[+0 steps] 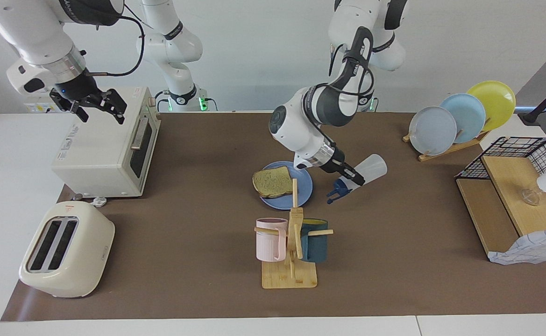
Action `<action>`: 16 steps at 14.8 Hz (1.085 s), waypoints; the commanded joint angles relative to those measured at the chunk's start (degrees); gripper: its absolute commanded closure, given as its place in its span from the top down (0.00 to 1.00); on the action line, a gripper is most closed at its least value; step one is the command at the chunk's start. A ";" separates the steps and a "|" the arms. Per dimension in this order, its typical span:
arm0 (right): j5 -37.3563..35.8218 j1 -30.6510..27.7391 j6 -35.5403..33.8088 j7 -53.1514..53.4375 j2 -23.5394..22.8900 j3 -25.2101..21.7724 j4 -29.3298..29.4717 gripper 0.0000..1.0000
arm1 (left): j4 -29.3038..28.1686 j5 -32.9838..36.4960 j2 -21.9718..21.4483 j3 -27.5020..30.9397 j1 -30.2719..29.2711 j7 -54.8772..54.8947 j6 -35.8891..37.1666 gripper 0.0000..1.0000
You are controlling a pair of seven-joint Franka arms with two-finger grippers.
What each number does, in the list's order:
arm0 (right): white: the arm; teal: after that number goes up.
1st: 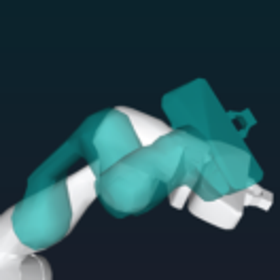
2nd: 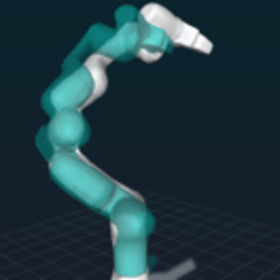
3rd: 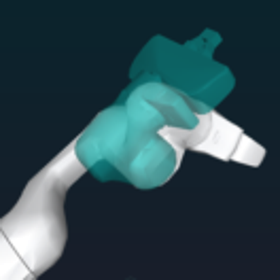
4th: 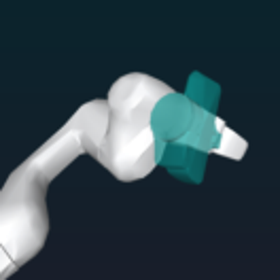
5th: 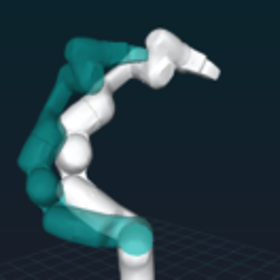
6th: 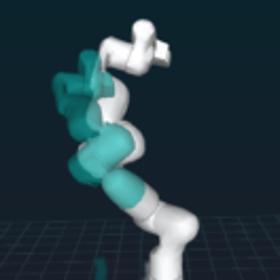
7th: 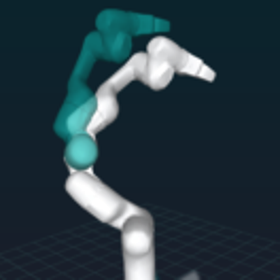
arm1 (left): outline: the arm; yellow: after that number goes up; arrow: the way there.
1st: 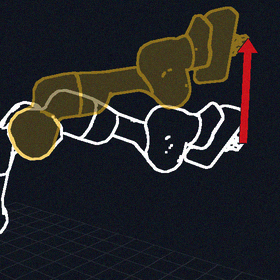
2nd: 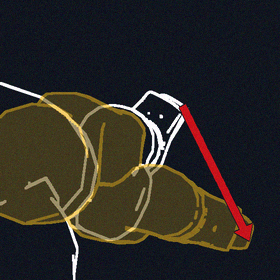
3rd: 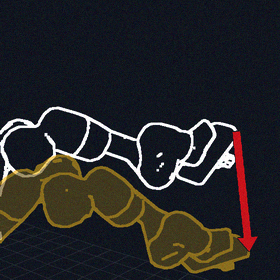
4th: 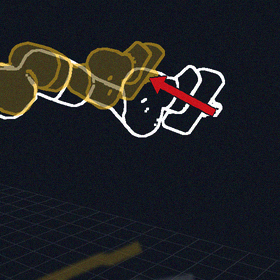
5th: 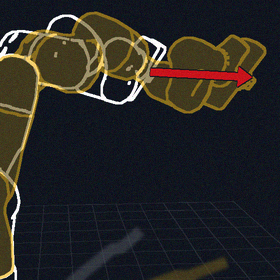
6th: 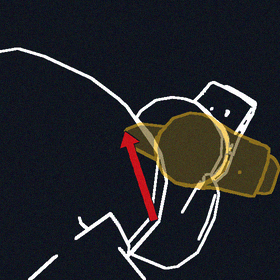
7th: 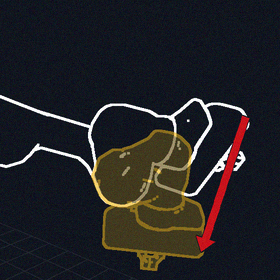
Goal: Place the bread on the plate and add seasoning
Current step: 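Carry the bottle back beside the mug stand with the left gripper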
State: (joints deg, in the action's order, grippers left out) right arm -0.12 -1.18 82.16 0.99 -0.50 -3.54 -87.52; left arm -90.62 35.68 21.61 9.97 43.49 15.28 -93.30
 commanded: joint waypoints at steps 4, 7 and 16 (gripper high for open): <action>-0.32 -0.58 1.07 -1.08 1.21 0.46 -1.69 1.00 | -1.22 -10.87 -11.40 -0.48 -7.26 -1.47 -2.93 0.03; -0.32 -0.58 1.07 -1.08 1.29 0.46 -1.69 1.00 | -1.75 -16.33 -15.44 -0.48 -10.61 -5.07 -4.60 0.03; -0.32 -0.58 1.07 -1.08 1.21 0.46 -1.69 1.00 | -7.97 -21.97 -19.58 -0.48 -12.81 -26.42 -21.01 0.09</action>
State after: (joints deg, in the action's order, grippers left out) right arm -0.12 -1.18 82.16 0.99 -0.50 -3.54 -87.53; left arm -93.60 14.77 5.01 9.99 31.58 -6.74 -108.85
